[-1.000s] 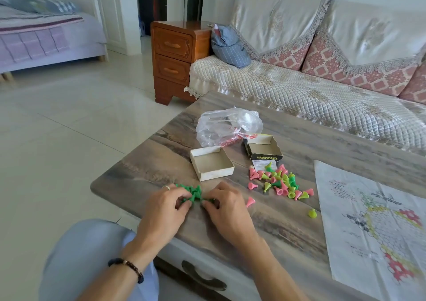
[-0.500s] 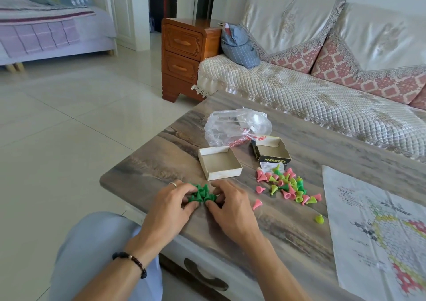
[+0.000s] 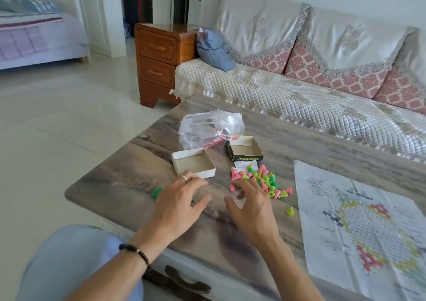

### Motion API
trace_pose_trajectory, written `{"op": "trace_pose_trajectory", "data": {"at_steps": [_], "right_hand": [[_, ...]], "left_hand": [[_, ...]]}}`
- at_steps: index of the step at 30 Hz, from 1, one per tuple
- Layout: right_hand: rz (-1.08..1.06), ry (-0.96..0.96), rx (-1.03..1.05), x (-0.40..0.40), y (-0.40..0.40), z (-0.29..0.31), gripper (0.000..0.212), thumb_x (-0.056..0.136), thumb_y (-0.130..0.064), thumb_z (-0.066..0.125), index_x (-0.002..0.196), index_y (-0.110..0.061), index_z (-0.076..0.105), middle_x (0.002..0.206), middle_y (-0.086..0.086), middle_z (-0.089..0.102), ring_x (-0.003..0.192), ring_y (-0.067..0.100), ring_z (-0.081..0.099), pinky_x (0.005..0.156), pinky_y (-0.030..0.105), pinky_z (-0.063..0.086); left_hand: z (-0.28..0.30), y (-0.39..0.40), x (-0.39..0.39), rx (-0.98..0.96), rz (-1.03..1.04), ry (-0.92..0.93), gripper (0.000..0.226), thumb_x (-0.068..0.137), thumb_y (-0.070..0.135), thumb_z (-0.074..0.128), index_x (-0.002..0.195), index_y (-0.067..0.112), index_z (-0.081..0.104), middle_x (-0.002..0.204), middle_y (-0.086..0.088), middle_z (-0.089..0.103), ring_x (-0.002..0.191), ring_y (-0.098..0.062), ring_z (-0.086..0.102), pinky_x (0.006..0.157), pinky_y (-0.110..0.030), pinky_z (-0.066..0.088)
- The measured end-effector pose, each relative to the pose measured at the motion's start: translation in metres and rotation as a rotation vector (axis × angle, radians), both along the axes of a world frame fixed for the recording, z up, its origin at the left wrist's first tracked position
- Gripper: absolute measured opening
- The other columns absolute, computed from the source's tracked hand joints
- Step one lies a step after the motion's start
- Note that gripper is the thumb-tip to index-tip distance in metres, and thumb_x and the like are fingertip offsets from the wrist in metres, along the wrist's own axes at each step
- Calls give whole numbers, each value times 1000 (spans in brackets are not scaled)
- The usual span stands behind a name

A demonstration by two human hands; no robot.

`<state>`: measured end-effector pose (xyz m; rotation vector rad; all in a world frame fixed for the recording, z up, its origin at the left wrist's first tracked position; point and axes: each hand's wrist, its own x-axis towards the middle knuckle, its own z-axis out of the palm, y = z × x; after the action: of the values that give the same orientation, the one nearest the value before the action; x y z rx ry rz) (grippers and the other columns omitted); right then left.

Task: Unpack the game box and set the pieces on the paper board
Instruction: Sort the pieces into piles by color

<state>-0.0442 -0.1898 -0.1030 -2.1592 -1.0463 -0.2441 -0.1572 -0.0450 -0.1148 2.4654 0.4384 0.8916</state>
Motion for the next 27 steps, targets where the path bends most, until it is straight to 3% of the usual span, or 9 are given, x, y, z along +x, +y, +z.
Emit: {"op": "trace_pose_trajectory", "data": {"at_steps": [3,6,10,15,20,27], "right_hand": [[-128,3,10,22,-28,-2,29,76,-16,72,105,-19,69,93,-7,62,79,12,57,69,24,46],[-246,-2,14,50,-52,-2,22,78,-14,71,100,-15,70,90,-1,65,82,18,60,71,31,49],[-343,48,-88,92,-70,0,21,80,-10,69,101,-8,72,93,5,68,85,22,63,73,25,43],[-277,100,-195,122,-67,1,25,82,-13,65,107,-12,70,101,2,65,89,17,62,74,22,41],[-161,140,-343,133,-52,2,31,81,-15,58,108,-25,69,101,0,60,85,22,63,76,32,48],[-200,108,-440,139,-41,2,30,76,-15,58,100,-26,72,100,3,69,93,27,62,73,31,47]], "left_hand": [[4,-17,26,36,-80,36,35,83,50,50,100,25,69,97,13,60,83,-7,58,66,-25,50],[10,-28,56,69,-162,86,22,86,38,58,102,27,68,94,11,61,88,-12,59,68,-29,48],[20,-36,100,93,-213,138,21,85,25,65,105,24,70,95,7,65,88,-15,59,71,-33,49],[21,-32,143,52,-187,248,30,84,27,65,114,24,64,108,3,61,97,-18,59,78,-34,50],[16,-25,168,89,-266,458,51,76,27,70,125,23,55,122,1,53,111,-20,53,84,-38,49],[17,-23,180,116,-304,496,32,81,24,68,112,21,65,107,0,57,97,-21,58,79,-36,49]]}}
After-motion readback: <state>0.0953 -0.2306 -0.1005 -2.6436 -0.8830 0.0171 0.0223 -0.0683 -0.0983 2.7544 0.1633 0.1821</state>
